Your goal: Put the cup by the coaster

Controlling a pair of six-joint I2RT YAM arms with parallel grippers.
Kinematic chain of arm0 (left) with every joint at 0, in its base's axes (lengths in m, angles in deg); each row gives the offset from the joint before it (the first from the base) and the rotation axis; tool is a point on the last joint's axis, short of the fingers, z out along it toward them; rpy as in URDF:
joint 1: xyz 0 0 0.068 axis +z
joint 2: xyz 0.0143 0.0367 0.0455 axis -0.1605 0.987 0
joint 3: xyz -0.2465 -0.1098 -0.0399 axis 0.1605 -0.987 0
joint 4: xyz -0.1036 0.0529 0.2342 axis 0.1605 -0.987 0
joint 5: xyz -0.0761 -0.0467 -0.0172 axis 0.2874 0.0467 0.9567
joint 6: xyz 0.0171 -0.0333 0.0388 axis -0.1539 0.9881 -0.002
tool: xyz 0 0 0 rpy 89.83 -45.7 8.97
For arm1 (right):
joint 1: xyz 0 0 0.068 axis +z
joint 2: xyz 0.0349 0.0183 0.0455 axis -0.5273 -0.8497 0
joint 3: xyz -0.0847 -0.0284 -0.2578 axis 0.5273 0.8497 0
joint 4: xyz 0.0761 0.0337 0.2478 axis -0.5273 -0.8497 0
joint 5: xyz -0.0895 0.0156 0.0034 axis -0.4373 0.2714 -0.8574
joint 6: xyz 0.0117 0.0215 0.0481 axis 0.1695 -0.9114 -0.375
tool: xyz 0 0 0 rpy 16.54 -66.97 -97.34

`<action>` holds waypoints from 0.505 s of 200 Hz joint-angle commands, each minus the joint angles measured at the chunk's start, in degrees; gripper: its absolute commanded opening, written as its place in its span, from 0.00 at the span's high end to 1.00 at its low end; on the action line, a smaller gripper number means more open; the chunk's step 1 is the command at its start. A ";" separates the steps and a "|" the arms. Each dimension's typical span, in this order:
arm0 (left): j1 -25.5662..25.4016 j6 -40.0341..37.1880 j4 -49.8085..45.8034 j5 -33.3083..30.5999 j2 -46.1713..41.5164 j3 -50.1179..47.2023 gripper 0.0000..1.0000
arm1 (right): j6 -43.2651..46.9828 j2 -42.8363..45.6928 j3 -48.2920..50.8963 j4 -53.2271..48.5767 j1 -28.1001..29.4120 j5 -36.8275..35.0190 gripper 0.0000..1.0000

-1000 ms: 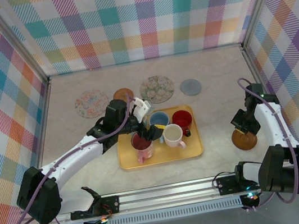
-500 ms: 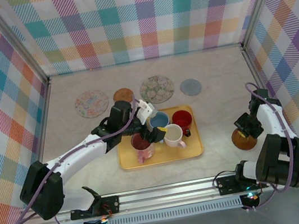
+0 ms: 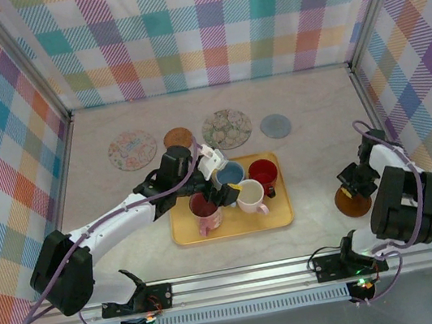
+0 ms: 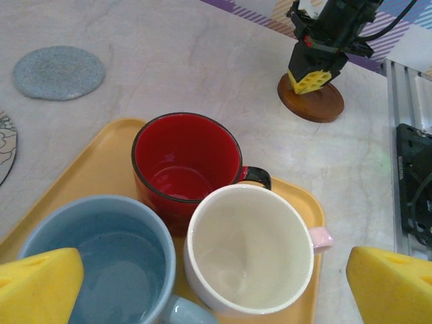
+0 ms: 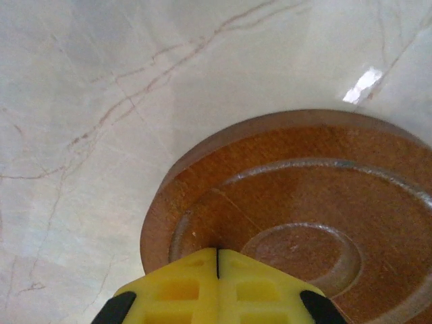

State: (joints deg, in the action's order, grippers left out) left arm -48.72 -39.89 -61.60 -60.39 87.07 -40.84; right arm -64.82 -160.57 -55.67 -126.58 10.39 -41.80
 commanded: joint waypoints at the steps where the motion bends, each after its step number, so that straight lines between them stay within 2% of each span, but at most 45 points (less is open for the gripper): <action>1: -0.86 0.93 2.12 -0.91 0.18 1.43 0.00 | 0.19 -2.19 -0.59 4.08 -0.38 3.44 1.00; 101: -1.12 2.23 1.50 -0.21 2.51 4.51 0.00 | 1.95 -11.94 -8.25 9.93 0.11 11.05 1.00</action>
State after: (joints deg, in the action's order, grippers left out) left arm -48.83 -38.07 -61.64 -61.20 89.00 -38.30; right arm -63.69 -169.29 -62.49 -122.84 10.13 -32.45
